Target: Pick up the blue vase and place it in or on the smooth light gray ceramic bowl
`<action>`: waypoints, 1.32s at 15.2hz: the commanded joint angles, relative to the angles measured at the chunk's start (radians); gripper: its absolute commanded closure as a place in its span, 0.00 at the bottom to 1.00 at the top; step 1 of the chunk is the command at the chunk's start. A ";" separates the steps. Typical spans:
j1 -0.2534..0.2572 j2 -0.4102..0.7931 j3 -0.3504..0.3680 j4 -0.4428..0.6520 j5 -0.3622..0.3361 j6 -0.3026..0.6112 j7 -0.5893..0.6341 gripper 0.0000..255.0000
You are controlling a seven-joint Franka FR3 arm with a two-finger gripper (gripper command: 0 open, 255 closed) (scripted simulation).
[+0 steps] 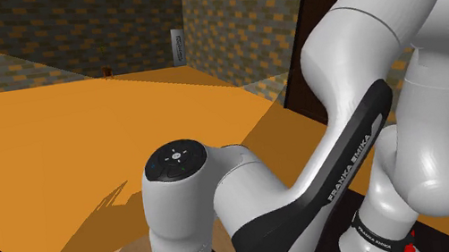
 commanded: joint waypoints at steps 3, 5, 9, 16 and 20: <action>0.000 0.000 0.000 0.000 0.000 0.000 0.000 1.00; 0.000 0.000 0.000 0.000 0.000 0.000 0.000 0.00; 0.000 0.000 0.000 0.000 0.000 0.000 0.000 0.00; -0.013 -0.110 0.017 0.035 0.106 -0.117 -0.075 0.00; -0.013 -0.109 0.017 0.035 0.106 -0.117 -0.075 0.00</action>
